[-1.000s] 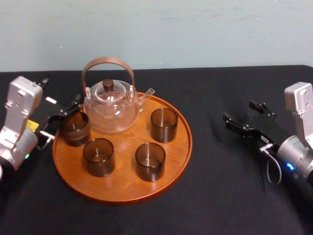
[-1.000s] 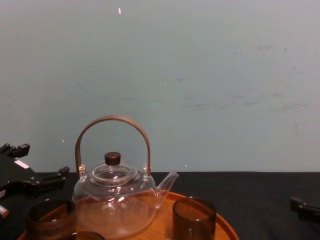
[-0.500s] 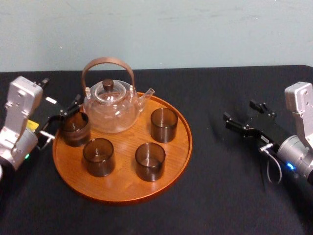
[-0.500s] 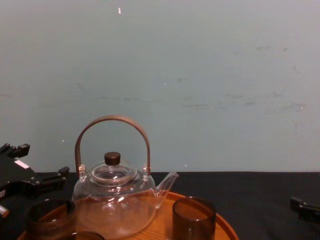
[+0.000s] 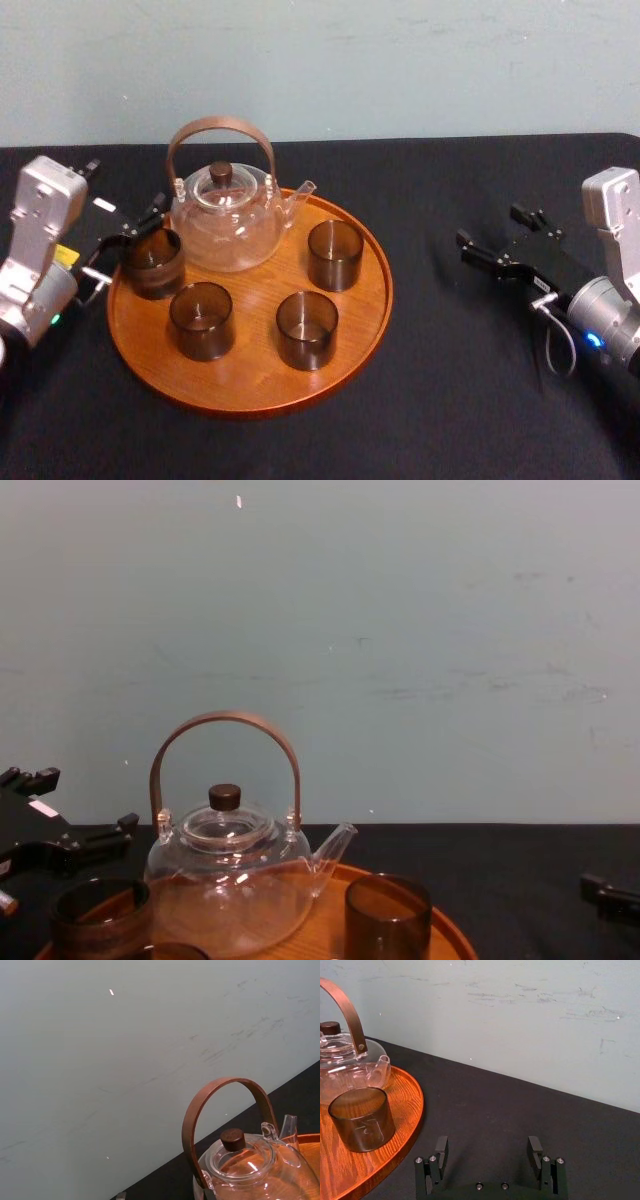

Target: Pick up the glass from the table and place it on the tray.

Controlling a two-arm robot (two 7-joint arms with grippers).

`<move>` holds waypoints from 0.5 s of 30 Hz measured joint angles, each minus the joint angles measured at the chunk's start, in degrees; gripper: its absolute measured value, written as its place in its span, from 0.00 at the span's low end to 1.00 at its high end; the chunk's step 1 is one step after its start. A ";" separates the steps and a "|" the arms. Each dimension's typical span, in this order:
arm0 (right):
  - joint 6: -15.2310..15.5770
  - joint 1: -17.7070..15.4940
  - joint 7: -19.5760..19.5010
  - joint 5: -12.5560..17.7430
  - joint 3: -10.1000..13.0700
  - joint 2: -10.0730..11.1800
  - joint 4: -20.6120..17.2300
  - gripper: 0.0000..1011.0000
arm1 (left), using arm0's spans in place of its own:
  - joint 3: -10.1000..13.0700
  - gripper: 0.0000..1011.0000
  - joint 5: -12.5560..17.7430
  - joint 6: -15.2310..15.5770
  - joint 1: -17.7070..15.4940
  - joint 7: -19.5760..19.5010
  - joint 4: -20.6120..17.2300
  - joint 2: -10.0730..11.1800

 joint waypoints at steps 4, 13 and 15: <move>0.00 0.00 0.00 0.03 0.00 0.02 0.00 0.99 | 0.00 0.99 0.00 0.00 0.00 0.00 0.00 0.00; 0.00 0.00 0.00 0.07 0.00 0.02 0.00 0.99 | 0.00 0.99 0.00 0.00 0.00 0.00 0.00 0.00; 0.00 0.00 0.00 0.07 0.00 0.02 0.00 0.99 | 0.00 0.99 0.00 0.00 0.00 0.00 0.00 0.00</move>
